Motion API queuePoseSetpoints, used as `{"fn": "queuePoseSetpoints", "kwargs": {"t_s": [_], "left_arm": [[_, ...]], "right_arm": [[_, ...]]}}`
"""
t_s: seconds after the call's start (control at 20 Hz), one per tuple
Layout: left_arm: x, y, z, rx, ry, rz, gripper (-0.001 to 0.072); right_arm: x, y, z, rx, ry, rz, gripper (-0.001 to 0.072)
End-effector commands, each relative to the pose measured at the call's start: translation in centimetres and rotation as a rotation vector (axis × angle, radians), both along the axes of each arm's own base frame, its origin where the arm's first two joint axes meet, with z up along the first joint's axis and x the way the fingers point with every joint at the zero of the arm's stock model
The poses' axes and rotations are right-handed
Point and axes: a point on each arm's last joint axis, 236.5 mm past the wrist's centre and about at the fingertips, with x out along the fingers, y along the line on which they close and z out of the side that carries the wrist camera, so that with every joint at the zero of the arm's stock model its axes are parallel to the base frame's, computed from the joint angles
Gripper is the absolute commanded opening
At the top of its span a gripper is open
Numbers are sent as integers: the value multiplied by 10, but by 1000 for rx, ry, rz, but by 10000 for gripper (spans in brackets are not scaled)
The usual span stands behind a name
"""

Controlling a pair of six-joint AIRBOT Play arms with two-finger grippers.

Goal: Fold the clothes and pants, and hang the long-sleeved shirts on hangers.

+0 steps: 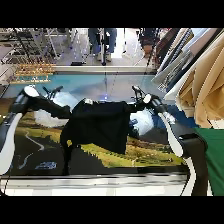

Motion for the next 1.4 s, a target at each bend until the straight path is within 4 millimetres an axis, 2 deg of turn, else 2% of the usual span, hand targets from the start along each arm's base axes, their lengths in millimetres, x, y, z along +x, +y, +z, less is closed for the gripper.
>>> {"fn": "queuePoseSetpoints", "kwargs": {"t_s": [0.0, 0.05, 0.1, 0.2, 0.3, 0.4, 0.45, 0.5, 0.55, 0.65, 0.75, 0.8, 0.9, 1.0, 1.05, 1.1, 1.15, 1.25, 1.35], "left_arm": [[13, 8, 94, -124, -209, 48, 4], [14, 15, 137, -153, -308, 69, 4], [12, 21, 189, -198, -423, 91, 4], [-10, 34, 304, -303, -691, 138, 4], [-55, 50, 422, -389, -999, 215, 4], [-115, 66, 517, -446, -1283, 329, 5], [-144, 72, 548, -423, -1415, 373, 5], [-170, 75, 572, -374, -1528, 420, 5], [-191, 74, 586, -332, -1604, 443, 5], [-219, 66, 601, -248, -1719, 448, 5], [-224, 67, 607, -210, -1775, 451, 5], [-215, 75, 606, -205, -1771, 461, 5], [-177, 101, 589, -229, -1690, 485, 5], [-111, 119, 547, -295, -1523, 468, 5], [-71, 121, 514, -311, -1421, 456, 5], [-23, 119, 469, -310, -1302, 444, 5], [21, 112, 422, -291, -1197, 429, 5], [111, 92, 311, -226, -1011, 414, 5], [180, 88, 220, -207, -902, 496, 5]], "right_arm": [[-33, -5, 67, -78, 39, 125, 19], [-47, -13, 109, -128, 11, 158, 19], [-64, -20, 154, -175, -39, 190, 19], [-108, -31, 249, -214, -181, 214, 18], [-164, -33, 338, -203, -358, 219, 18], [-237, -35, 437, -162, -637, 203, 18], [-269, -37, 476, -133, -765, 190, 18], [-301, -39, 510, -95, -881, 177, 18], [-332, -41, 539, -52, -988, 165, 18], [-377, -34, 572, 35, -1112, 192, 18], [-389, -25, 578, 82, -1128, 226, 18], [-381, -23, 572, 85, -1106, 227, 18], [-342, -20, 541, 56, -1008, 210, 18], [-279, -15, 478, 14, -822, 184, 18], [-249, -9, 442, 8, -731, 178, 18], [-220, -4, 403, 4, -647, 169, 19], [-188, 2, 359, 0, -566, 152, 19], [-132, 8, 273, -5, -443, 94, 19], [-80, 10, 201, -14, -398, 23, 19]]}}
